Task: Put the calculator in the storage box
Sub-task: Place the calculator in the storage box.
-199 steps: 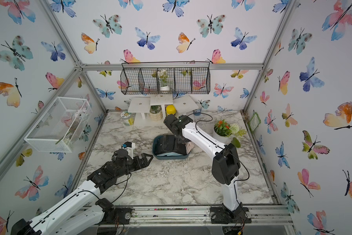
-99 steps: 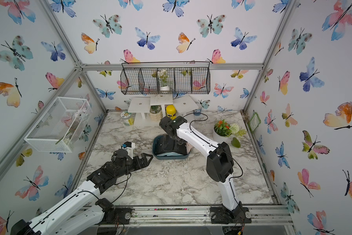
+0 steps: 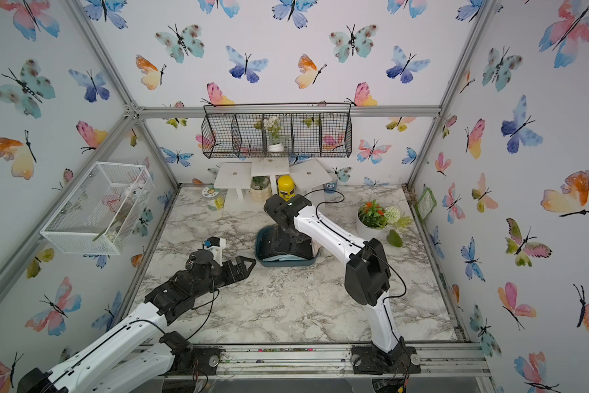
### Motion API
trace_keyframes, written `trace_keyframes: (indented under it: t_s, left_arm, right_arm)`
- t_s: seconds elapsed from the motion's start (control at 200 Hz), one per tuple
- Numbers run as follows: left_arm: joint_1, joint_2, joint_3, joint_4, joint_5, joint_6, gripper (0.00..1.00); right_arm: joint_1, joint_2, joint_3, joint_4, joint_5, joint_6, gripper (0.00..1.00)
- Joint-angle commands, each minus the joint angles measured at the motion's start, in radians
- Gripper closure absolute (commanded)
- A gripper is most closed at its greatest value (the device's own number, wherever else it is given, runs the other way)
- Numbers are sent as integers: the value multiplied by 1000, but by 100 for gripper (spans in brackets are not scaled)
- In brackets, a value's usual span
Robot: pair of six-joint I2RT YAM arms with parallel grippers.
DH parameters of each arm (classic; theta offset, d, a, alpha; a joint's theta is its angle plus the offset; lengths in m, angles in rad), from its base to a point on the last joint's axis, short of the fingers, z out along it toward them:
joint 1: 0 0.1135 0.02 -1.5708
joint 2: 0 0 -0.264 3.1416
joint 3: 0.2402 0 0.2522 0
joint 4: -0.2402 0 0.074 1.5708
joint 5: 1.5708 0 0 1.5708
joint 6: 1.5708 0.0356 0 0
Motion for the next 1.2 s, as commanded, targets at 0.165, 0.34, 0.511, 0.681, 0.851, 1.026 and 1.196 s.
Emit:
trace_keyframes:
  t_s: [0.165,0.34,0.511,0.681,0.851,1.026,1.196]
  left_arm:
    - [-1,-14,4,-8,20,12,1]
    - [-2,-16,3,-8,18,11,1]
    - [-2,-20,-1,-8,17,8,1]
    - [-1,-32,-4,-8,15,6,1]
    - [-1,-37,-5,-8,13,6,1]
    - [-2,-32,-8,-8,13,5,1]
    - [-1,-29,-2,-6,16,5,1]
  right_arm:
    - [14,-39,3,80,-109,-31,54]
    - [15,-54,-28,129,-141,-41,54]
    - [16,-56,-33,163,-186,-50,55]
    - [15,-67,-83,247,-227,-68,54]
    - [15,-59,-91,267,-250,-70,54]
    - [15,-68,-89,285,-270,-72,51]
    - [15,-88,-88,299,-281,-76,43]
